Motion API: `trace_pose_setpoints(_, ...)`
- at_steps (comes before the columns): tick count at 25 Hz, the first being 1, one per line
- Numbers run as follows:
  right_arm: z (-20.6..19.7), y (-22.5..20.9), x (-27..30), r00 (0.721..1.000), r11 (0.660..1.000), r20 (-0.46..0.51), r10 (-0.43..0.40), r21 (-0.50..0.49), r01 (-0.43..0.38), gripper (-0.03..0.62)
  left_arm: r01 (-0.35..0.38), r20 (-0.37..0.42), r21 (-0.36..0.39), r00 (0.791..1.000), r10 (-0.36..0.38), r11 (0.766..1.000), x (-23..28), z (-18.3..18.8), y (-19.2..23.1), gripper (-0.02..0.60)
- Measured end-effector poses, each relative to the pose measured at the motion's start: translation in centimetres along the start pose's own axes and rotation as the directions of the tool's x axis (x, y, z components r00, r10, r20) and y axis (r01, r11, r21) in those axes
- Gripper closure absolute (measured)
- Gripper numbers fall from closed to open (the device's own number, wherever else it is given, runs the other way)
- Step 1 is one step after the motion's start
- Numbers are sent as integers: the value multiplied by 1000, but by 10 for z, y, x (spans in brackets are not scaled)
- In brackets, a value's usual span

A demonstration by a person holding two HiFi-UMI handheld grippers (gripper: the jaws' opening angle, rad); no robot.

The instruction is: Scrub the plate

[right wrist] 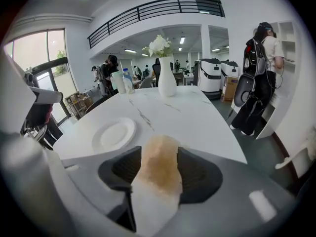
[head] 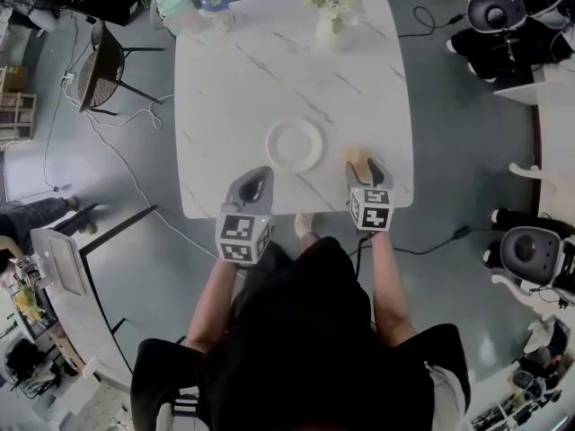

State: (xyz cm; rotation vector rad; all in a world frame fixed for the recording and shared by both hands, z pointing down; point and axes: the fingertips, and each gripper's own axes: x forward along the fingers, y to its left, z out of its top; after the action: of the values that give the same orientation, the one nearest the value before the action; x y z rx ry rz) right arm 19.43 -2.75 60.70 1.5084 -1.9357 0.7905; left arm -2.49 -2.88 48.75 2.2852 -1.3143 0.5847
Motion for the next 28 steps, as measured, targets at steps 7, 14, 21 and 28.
trace_pose_setpoints(7,-11,2,11,999,1000,-39,22,-17,-23,379,-9,-28,-19,1000,8,1000,11,-6,0,575)
trace_pose_setpoints(14,-12,-3,13,999,1000,-43,15,-20,-16,517,-14,-44,-26,999,13,1000,14,-10,-3,575)
trace_pose_setpoints(21,-6,-5,11,999,1000,-23,31,-5,-31,545,-25,-47,-44,999,23,999,13,-14,2,575)
trace_pose_setpoints(28,25,11,-11,995,998,72,67,-15,-66,546,-42,-29,-56,999,41,998,2,-14,6,575)
